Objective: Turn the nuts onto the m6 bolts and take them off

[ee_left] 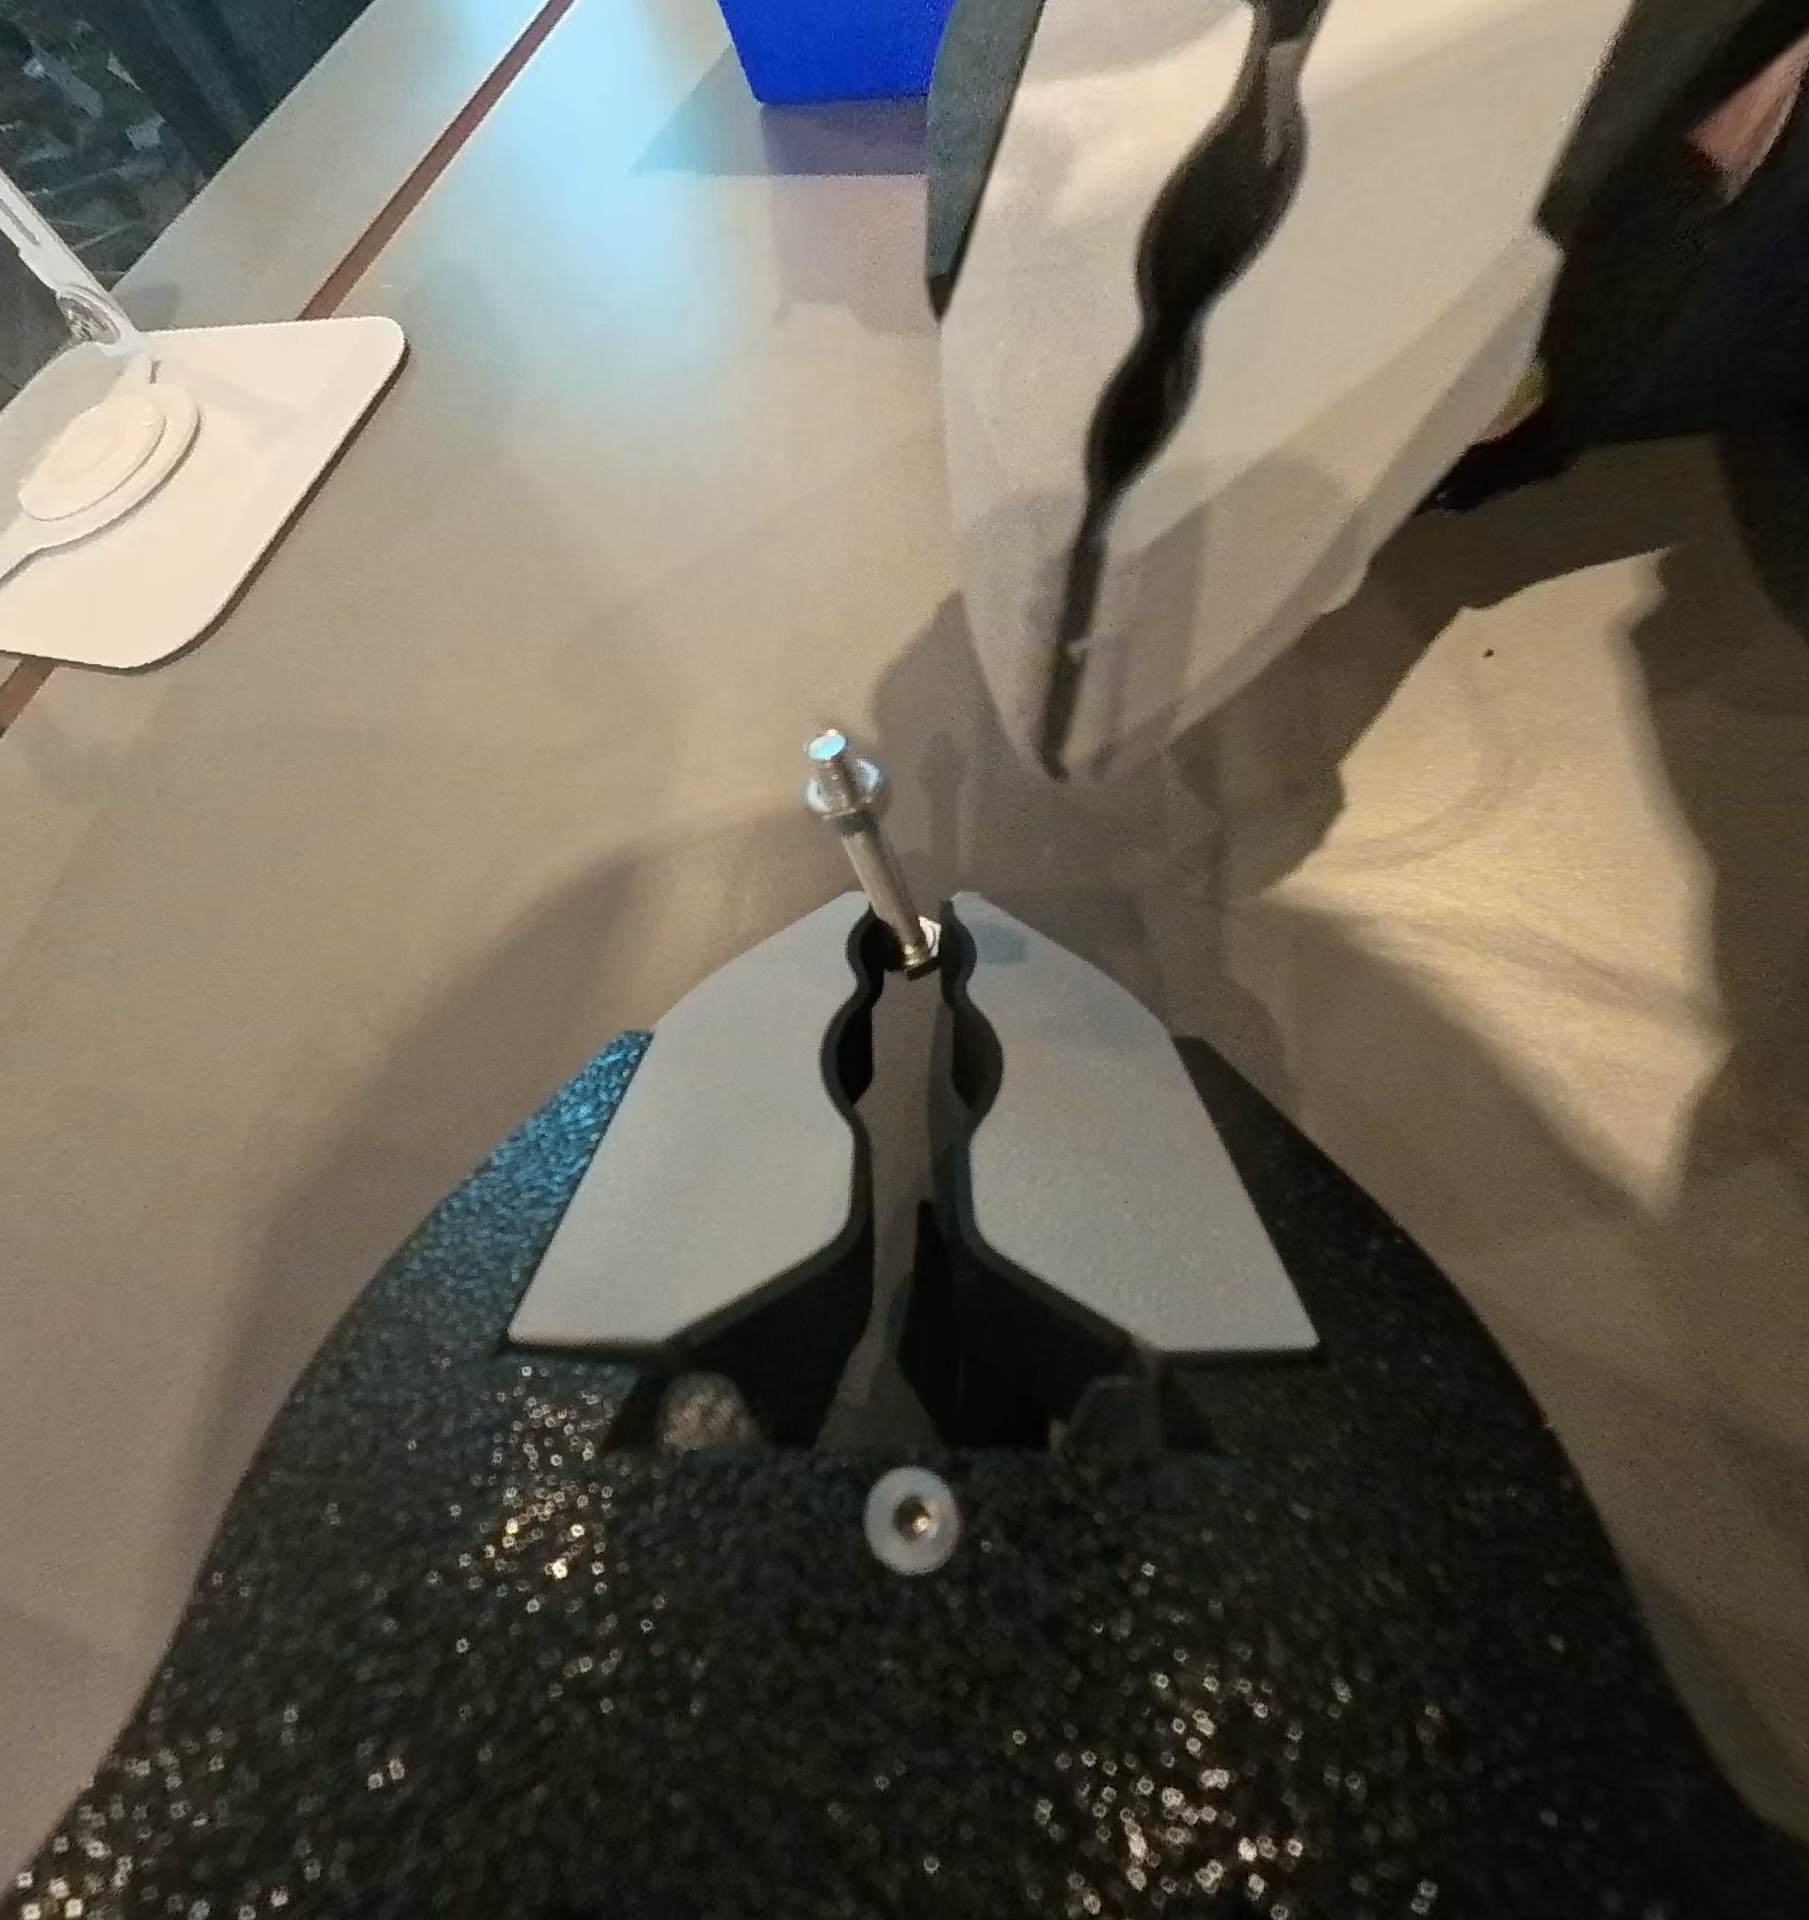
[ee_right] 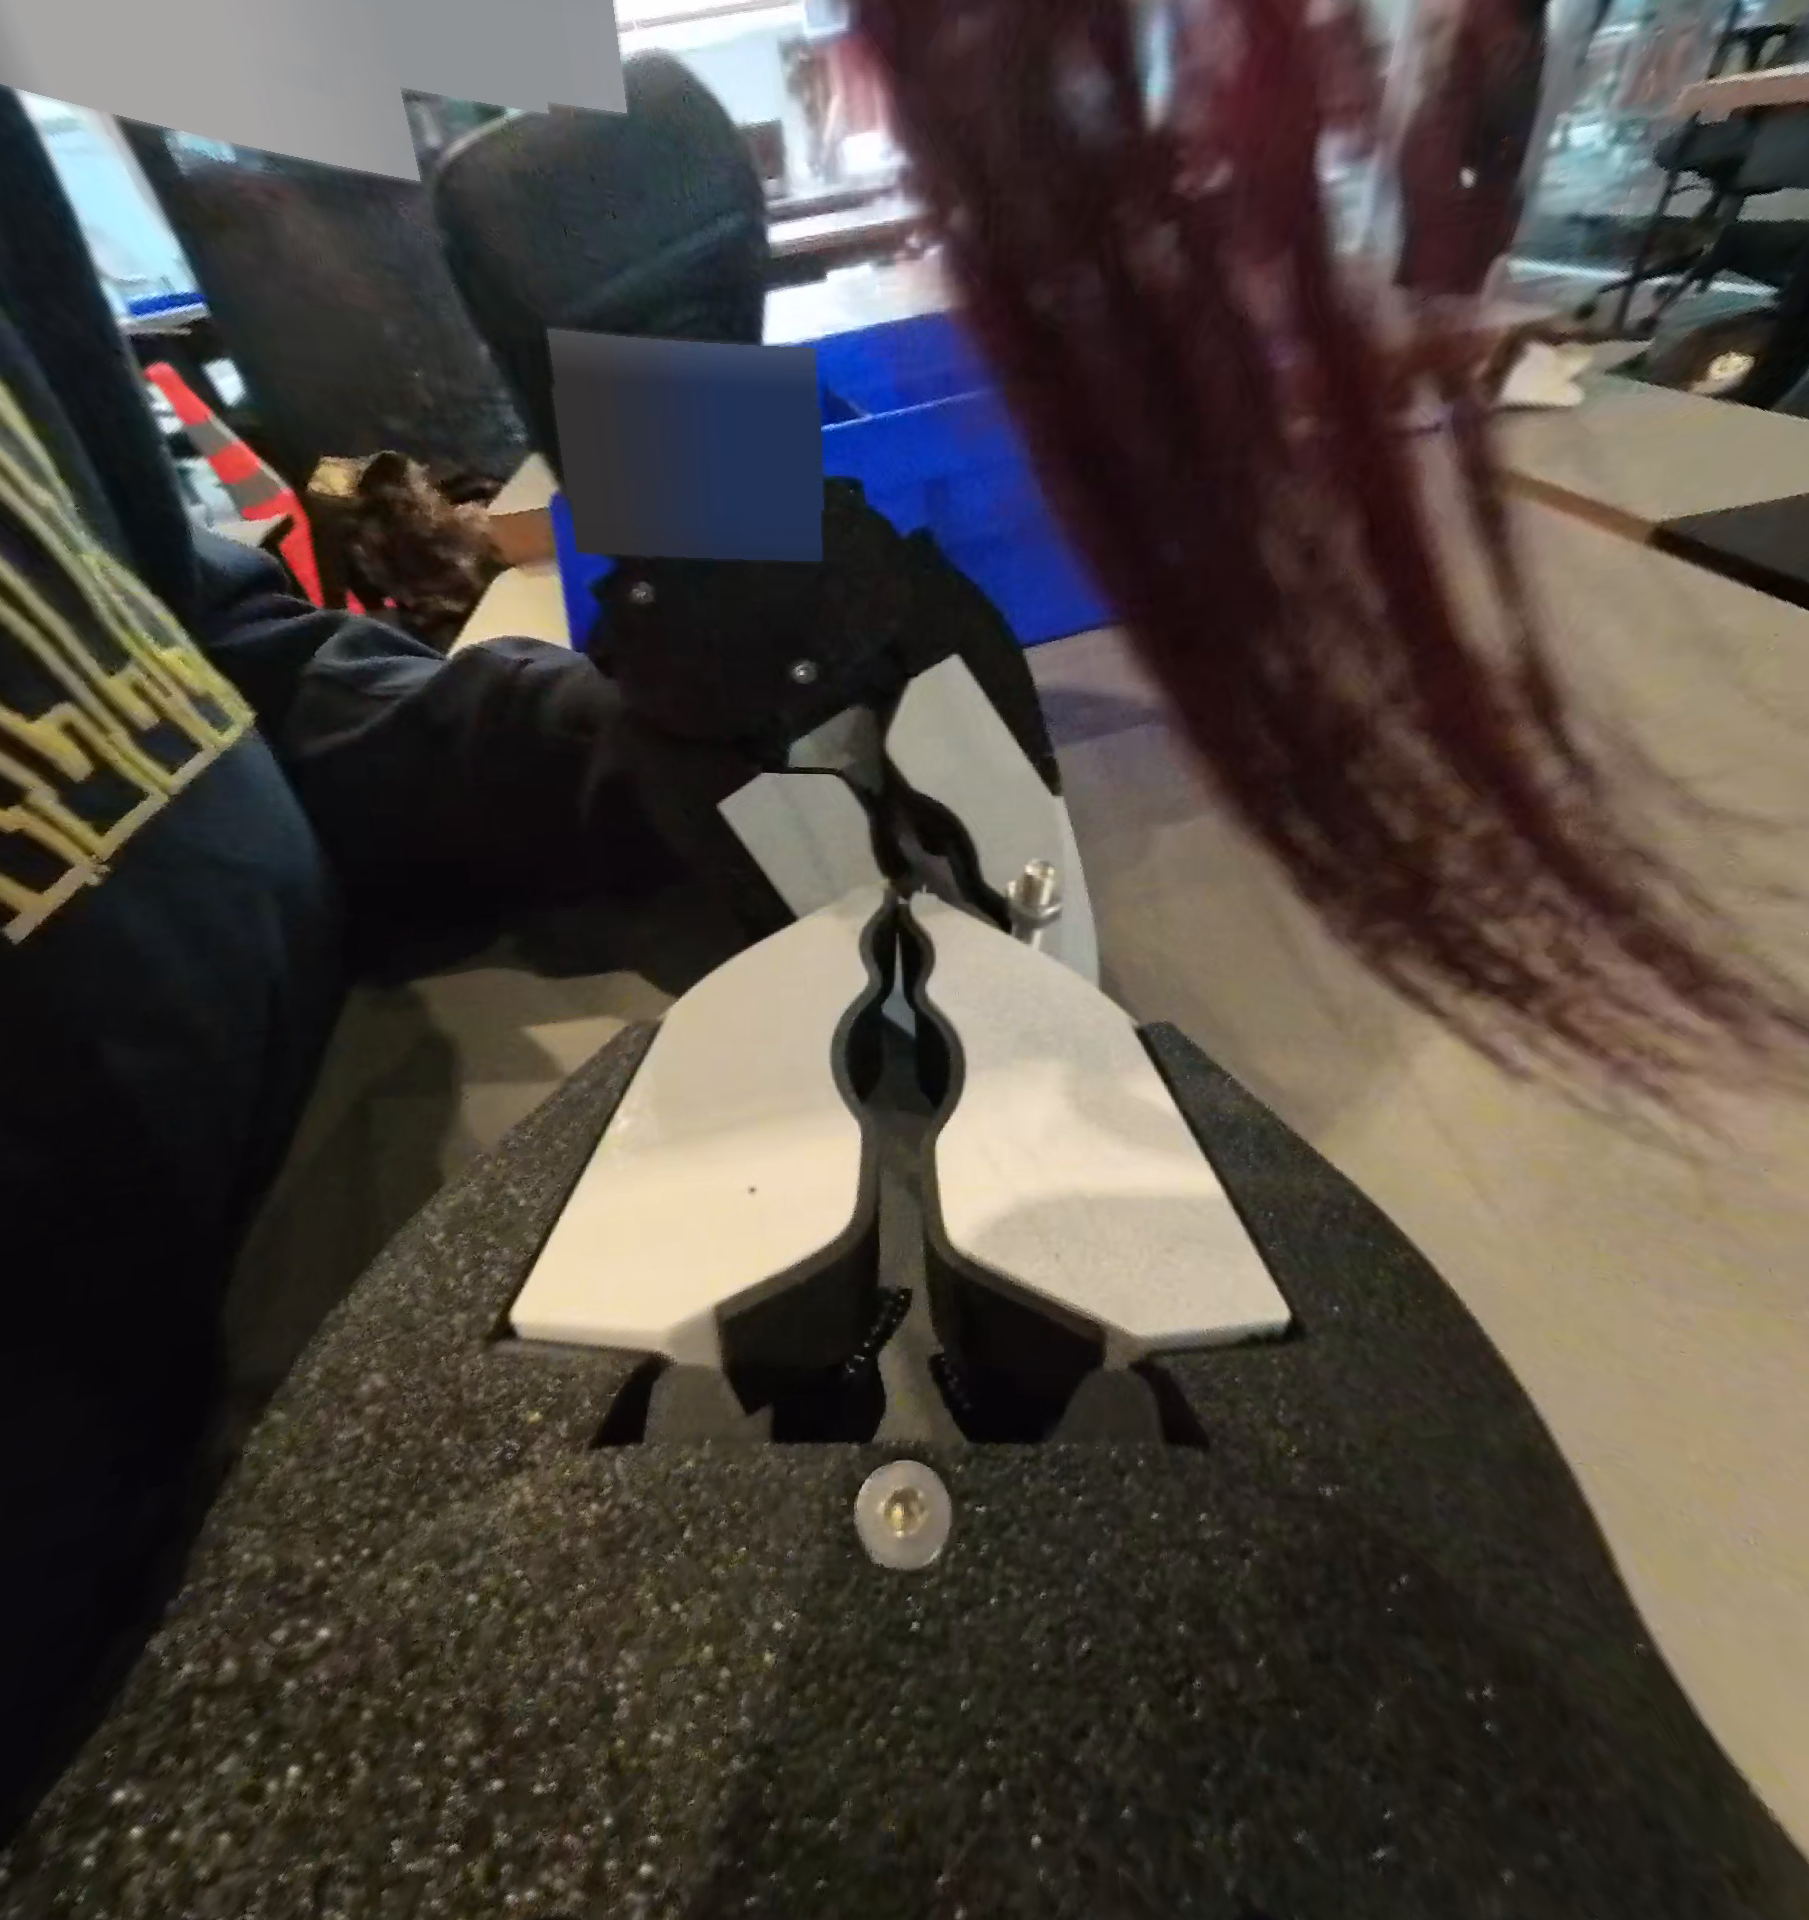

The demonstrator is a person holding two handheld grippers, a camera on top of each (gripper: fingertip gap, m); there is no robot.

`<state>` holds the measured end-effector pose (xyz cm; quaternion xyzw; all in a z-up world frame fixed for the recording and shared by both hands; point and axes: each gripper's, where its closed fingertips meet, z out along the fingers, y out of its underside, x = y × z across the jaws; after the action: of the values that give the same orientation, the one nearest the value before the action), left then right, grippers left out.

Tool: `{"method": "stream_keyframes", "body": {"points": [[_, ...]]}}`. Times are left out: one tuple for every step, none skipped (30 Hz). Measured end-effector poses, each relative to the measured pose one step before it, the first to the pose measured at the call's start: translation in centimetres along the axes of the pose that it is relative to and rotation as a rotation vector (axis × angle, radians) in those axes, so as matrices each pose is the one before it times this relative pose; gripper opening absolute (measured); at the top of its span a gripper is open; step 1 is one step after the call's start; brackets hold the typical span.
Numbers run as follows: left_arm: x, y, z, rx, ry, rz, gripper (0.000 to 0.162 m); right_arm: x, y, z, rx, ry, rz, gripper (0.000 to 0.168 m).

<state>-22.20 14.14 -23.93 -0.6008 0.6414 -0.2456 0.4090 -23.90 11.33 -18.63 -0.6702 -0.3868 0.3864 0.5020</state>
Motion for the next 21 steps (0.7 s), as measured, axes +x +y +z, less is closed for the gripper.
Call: {"method": "stream_keyframes", "body": {"points": [[-0.006,0.006,-0.001,-0.0004,0.0003,0.0000,0.010,0.364,-0.059,-0.027,0.0050,0.0225,0.0092,0.000],[0.001,0.001,0.005,-0.0005,0.0003,0.0005,0.010,0.403,-0.106,-0.032,0.0081,0.0281,0.0030,0.005],[0.005,0.016,-0.001,-0.0007,0.0000,0.0009,0.010,0.542,-0.070,0.016,0.0049,0.0381,0.0036,0.007],[0.001,0.015,0.007,-0.0010,0.0003,0.0007,0.010,0.408,0.024,0.060,-0.0031,0.0284,0.0052,0.014],[-0.005,0.003,0.004,-0.0006,-0.0002,0.0004,0.010,0.232,0.059,0.092,-0.0056,0.0156,0.0030,0.017],[-0.007,0.005,-0.008,0.0001,-0.0003,0.0004,0.010,0.190,0.048,0.092,-0.0051,0.0147,0.0005,0.021],[-0.016,-0.008,-0.008,0.0006,-0.0003,0.0000,0.010,0.116,0.101,0.090,-0.0097,0.0095,0.0000,0.024],[-0.023,-0.007,-0.006,0.0006,-0.0004,-0.0007,0.010,-0.094,0.108,0.081,-0.0088,-0.0052,-0.0038,0.023],[-0.020,0.002,-0.016,0.0003,-0.0002,-0.0008,0.010,-0.256,0.040,0.023,-0.0038,-0.0163,-0.0086,0.023],[-0.013,0.007,-0.004,0.0002,0.0002,-0.0007,0.010,-0.701,-0.028,-0.083,0.0037,-0.0466,-0.0148,0.013],[-0.009,-0.006,-0.009,0.0004,0.0000,-0.0004,0.010,-1.020,0.034,-0.169,0.0018,-0.0709,-0.0088,0.000],[-0.018,-0.002,-0.014,0.0006,0.0002,-0.0003,0.010,-0.562,0.074,-0.088,-0.0035,-0.0426,0.0114,0.000],[-0.009,-0.008,-0.008,0.0006,0.0002,-0.0001,0.010,-0.060,0.054,-0.038,-0.0021,-0.0144,0.0179,0.000],[-0.003,0.005,-0.008,0.0000,0.0000,0.0004,0.010,0.188,-0.079,-0.060,0.0067,0.0054,0.0138,0.000],[-0.010,0.007,-0.001,-0.0004,0.0002,0.0005,0.010,0.344,-0.138,-0.092,0.0117,0.0204,0.0079,0.001],[-0.003,0.004,-0.002,-0.0003,0.0000,0.0005,0.010,0.514,-0.180,-0.083,0.0139,0.0348,0.0030,0.006],[-0.012,0.007,-0.001,-0.0004,-0.0001,0.0001,0.010,0.655,-0.124,-0.043,0.0091,0.0460,0.0041,0.011],[-0.009,0.012,-0.001,-0.0007,0.0006,-0.0004,0.010,0.601,-0.023,0.045,-0.0002,0.0418,0.0045,0.016],[-0.015,0.006,-0.006,0.0001,-0.0002,0.0003,0.010,0.327,0.095,0.120,-0.0094,0.0226,0.0024,0.021],[-0.014,0.005,-0.013,0.0005,-0.0007,0.0005,0.010,0.126,0.127,0.137,-0.0117,0.0099,-0.0022,0.025],[-0.005,-0.007,-0.011,0.0003,-0.0001,0.0001,0.010,-0.029,0.125,0.124,-0.0112,0.0022,-0.0065,0.022]]}}
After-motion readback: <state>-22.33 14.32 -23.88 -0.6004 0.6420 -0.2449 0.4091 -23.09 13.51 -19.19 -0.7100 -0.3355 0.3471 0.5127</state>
